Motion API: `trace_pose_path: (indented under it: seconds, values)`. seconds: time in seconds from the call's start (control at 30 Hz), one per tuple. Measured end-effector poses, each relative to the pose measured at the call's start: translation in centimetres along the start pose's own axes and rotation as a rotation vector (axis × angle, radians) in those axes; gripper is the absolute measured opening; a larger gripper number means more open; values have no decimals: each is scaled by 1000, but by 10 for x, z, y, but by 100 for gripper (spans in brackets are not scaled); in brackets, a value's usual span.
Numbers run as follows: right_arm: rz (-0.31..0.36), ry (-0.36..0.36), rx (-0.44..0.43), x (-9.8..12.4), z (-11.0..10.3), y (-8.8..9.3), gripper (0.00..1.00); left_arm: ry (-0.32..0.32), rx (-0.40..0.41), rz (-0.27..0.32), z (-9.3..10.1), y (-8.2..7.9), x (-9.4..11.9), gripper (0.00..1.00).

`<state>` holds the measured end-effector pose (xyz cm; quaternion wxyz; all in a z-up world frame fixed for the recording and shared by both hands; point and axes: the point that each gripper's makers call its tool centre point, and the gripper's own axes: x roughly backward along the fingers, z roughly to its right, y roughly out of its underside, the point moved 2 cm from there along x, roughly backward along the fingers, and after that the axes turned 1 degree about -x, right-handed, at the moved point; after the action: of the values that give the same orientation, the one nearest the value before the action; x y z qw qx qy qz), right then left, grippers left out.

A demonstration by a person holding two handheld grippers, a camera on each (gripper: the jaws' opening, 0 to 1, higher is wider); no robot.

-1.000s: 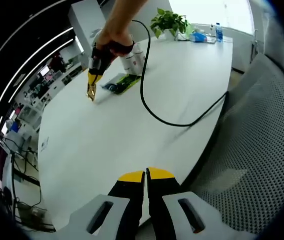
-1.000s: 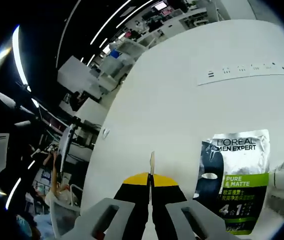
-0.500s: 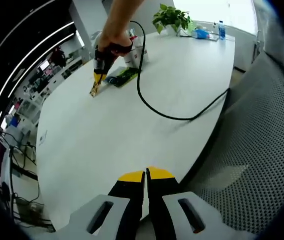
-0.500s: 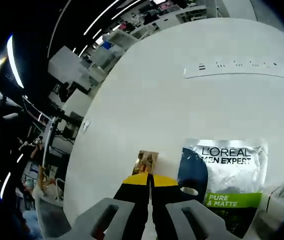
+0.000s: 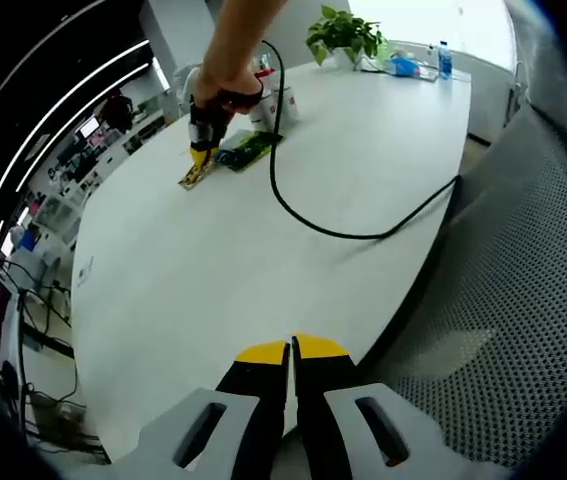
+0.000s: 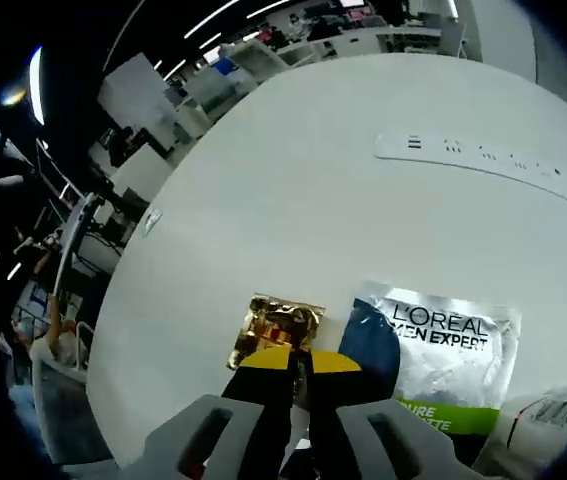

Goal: Arrange the skincare products in the storage area until every visible bottle or jar stands upright without overlapping.

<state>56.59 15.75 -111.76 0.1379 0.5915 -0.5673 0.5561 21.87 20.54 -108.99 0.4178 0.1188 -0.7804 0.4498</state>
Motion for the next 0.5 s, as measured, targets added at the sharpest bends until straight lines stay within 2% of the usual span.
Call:
trace_pose_path:
  seconds: [0.27, 0.33, 0.4, 0.43, 0.47, 0.5]
  values:
    - [3, 27, 83, 2, 1, -4, 6, 1, -1, 1, 0, 0, 0, 0]
    - [-1, 39, 194, 3, 0, -8, 6, 1, -1, 2, 0, 0, 0, 0]
    - [6, 39, 318, 0, -5, -15, 12, 0, -3, 2, 0, 0, 0, 0]
    - [-4, 10, 392, -3, -14, -16, 17, 1, -2, 2, 0, 0, 0, 0]
    - [-7, -20, 429, -6, -21, -16, 20, 1, -1, 2, 0, 0, 0, 0]
    - [-42, -22, 490, -8, -25, -14, 20, 1, -2, 2, 0, 0, 0, 0]
